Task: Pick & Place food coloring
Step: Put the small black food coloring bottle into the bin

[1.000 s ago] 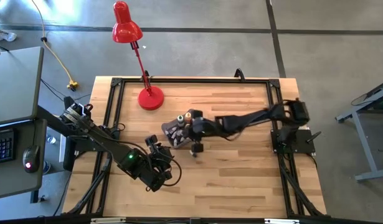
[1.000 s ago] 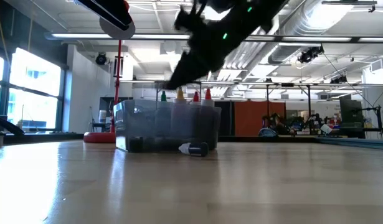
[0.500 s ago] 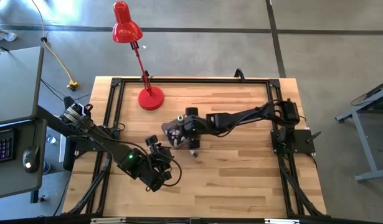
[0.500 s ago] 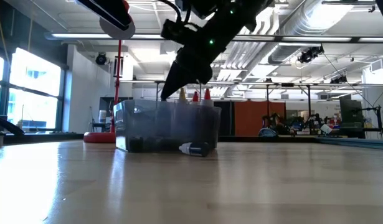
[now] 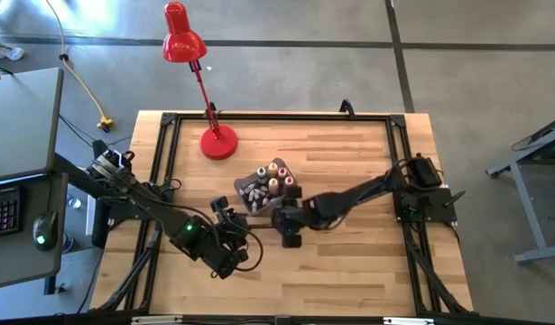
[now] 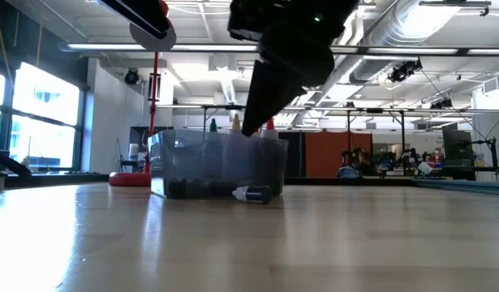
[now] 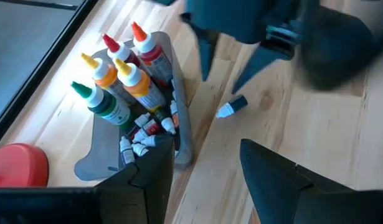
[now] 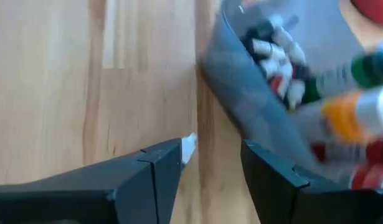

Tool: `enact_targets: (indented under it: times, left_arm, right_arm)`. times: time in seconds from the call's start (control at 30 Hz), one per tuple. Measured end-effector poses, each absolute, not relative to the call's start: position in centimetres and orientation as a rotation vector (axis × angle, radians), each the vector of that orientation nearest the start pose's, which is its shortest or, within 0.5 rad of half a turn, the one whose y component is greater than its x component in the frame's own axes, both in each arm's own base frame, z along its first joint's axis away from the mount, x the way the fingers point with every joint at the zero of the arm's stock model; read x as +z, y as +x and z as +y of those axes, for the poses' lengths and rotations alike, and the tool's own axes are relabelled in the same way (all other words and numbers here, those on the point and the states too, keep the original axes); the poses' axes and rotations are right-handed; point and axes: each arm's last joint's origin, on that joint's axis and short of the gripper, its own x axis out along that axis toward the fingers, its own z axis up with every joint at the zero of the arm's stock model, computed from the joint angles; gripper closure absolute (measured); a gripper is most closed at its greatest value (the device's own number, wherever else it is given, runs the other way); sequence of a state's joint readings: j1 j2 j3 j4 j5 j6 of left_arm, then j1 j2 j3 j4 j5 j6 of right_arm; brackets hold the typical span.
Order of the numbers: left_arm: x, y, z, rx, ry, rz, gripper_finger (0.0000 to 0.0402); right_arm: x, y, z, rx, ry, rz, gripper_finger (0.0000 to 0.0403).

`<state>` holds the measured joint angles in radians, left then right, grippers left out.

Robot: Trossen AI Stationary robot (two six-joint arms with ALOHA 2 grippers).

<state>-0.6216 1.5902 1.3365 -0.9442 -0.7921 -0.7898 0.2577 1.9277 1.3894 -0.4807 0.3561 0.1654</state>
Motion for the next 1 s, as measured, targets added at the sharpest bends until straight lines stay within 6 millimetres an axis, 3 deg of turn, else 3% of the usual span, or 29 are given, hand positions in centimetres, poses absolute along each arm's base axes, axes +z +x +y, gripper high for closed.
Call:
enact_targets:
  times: [0.2,0.5,1.0]
  left_arm:
    - [28.2,26.4,-16.4,0.477,0.042,0.757,0.0222]
    - [28.3,26.6,-16.5,0.480,0.011,0.725,0.0222]
    - [28.5,26.6,-16.3,0.553,-0.023,0.654,0.0222]
  right_arm:
    - [17.1,37.9,11.1,-0.288,0.000,0.883,0.0243]
    - [13.8,37.2,9.7,-0.266,0.201,0.745,0.0242]
    - [10.3,36.8,9.4,-0.247,0.120,0.793,0.0250]
